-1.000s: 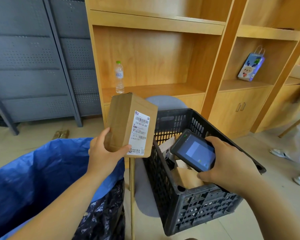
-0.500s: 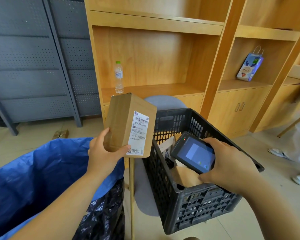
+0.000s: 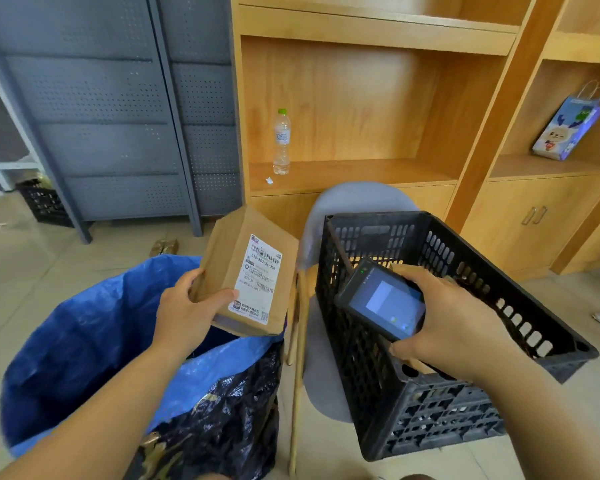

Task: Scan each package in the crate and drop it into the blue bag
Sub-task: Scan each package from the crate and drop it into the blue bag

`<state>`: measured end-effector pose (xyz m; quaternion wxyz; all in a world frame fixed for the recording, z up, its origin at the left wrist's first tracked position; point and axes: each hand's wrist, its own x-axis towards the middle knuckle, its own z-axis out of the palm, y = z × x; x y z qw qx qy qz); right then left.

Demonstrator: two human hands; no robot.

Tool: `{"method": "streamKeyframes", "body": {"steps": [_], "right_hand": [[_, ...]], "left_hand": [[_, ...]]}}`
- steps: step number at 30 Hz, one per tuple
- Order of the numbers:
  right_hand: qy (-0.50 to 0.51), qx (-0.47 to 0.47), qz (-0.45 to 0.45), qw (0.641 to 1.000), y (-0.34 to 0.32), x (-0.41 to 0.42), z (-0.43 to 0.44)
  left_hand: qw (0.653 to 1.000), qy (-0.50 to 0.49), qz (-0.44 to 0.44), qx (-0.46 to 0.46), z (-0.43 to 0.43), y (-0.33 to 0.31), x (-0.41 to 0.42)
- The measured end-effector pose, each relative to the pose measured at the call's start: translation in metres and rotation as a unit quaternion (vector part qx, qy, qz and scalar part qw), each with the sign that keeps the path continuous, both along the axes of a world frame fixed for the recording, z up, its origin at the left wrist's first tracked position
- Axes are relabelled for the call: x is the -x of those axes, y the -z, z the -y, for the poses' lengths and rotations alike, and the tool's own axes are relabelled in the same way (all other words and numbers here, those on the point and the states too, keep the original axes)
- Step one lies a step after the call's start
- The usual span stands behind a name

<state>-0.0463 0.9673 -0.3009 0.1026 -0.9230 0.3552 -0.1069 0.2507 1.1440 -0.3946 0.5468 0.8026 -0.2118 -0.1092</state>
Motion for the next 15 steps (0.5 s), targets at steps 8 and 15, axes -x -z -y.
{"method": "streamKeyframes", "body": {"steps": [8, 15], "right_hand": [[-0.035, -0.020, -0.024, 0.999, 0.004, -0.029, -0.015], [0.001, -0.034, -0.016, 0.999, 0.006, -0.005, -0.004]], "left_hand": [[0.936, -0.122, 0.004, -0.330, -0.030, 0.025, -0.047], [0.934, 0.101, 0.024, -0.343, -0.012, 0.029, -0.016]]}}
